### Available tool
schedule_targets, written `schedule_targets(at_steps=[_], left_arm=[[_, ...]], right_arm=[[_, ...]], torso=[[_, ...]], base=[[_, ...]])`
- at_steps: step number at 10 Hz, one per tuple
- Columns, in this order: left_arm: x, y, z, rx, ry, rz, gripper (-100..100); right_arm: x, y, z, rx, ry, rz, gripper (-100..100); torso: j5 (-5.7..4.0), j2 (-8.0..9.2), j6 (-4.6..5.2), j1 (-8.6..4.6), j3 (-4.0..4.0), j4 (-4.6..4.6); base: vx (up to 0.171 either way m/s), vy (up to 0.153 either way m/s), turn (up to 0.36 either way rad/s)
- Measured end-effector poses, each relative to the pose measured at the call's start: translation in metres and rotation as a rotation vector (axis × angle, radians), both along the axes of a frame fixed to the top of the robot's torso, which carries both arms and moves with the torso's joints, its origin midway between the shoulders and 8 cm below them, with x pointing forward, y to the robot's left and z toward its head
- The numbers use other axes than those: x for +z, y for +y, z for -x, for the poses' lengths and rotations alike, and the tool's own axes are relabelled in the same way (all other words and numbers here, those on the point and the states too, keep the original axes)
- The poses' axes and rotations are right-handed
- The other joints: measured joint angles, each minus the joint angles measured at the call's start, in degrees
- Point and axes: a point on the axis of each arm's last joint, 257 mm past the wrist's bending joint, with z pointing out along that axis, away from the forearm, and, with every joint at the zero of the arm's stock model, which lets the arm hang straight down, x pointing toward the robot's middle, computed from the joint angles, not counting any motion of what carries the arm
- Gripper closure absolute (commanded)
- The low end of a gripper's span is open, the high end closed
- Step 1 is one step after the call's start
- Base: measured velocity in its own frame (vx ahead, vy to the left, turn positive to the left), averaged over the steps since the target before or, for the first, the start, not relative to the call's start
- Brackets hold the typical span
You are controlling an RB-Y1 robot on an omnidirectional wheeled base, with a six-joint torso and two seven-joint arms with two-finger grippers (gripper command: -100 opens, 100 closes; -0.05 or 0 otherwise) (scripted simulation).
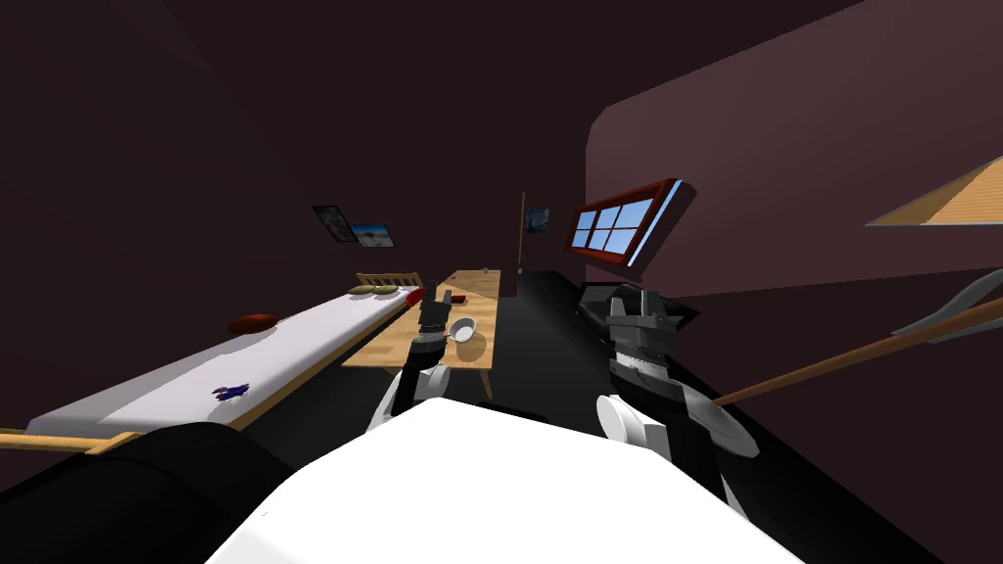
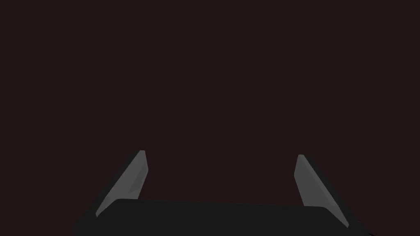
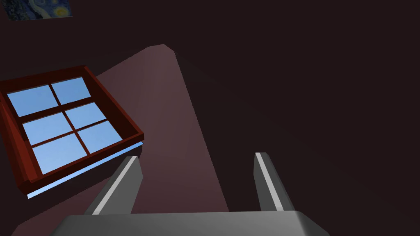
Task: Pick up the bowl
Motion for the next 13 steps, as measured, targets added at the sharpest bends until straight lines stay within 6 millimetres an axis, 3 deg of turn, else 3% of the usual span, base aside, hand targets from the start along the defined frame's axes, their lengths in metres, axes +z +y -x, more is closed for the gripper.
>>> schedule_targets(at_steps=[13], left_arm=[[-0.062,0.001,-0.067,-0.047,0.303,-0.046,-100]], right_arm=[[0.0,0.0,0.0,0.0,0.0,0.0,0]], torso=[[0.01,0.1,0.0,0.04,0.06,0.02]], base=[[-0.034,0.006,-0.02]])
